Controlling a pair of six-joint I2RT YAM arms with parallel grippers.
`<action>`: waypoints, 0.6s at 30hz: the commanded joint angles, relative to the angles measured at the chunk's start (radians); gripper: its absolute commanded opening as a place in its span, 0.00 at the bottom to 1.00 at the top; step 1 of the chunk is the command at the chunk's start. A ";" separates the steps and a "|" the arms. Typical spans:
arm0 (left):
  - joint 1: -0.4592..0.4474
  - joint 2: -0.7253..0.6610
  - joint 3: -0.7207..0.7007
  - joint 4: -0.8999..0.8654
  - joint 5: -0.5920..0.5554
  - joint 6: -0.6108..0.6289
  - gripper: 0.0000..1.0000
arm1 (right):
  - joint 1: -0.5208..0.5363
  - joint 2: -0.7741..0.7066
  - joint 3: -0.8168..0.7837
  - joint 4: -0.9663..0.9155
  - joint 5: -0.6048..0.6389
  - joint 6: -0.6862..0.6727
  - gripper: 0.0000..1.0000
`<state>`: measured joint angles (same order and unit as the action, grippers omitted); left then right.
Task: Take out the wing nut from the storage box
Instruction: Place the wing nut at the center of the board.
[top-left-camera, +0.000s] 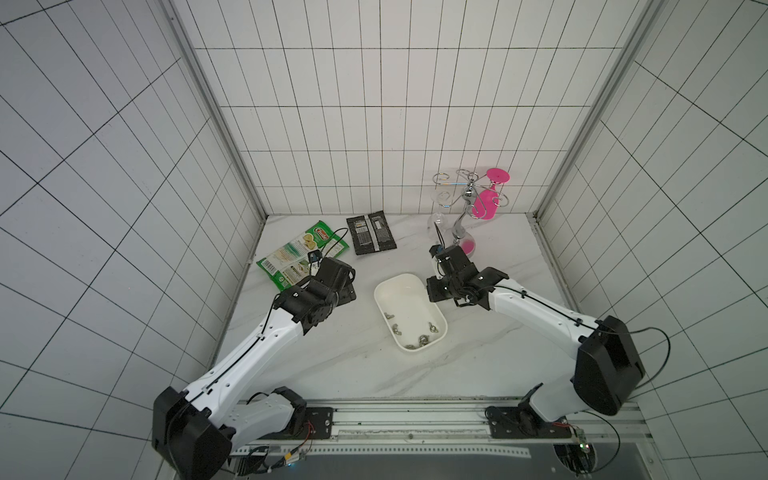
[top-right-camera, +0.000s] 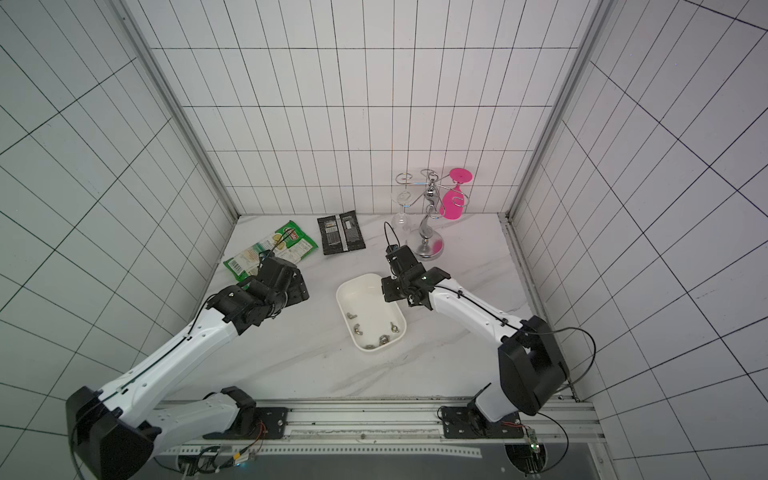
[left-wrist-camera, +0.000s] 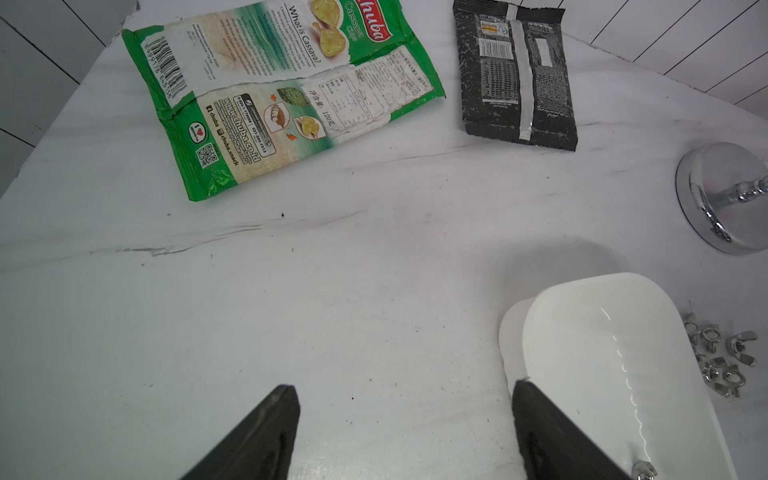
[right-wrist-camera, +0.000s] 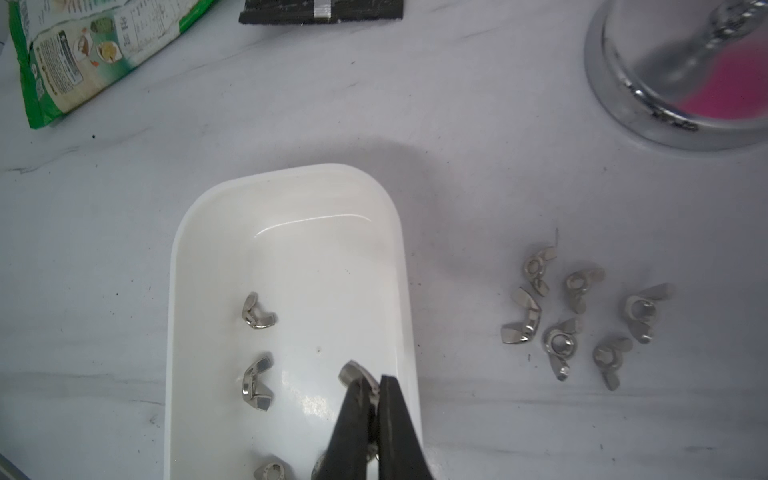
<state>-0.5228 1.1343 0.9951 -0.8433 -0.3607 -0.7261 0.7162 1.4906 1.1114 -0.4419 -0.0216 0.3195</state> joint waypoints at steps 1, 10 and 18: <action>-0.005 -0.004 0.002 0.023 0.008 -0.004 0.84 | -0.064 -0.015 -0.050 -0.044 0.003 -0.018 0.08; -0.005 0.001 0.011 0.023 0.005 0.001 0.84 | -0.144 0.028 -0.142 0.019 -0.018 -0.001 0.07; -0.005 0.000 0.013 0.020 0.003 0.001 0.84 | -0.156 0.105 -0.150 0.055 -0.018 0.001 0.07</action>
<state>-0.5228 1.1347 0.9951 -0.8413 -0.3607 -0.7261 0.5732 1.5726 0.9691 -0.4110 -0.0360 0.3145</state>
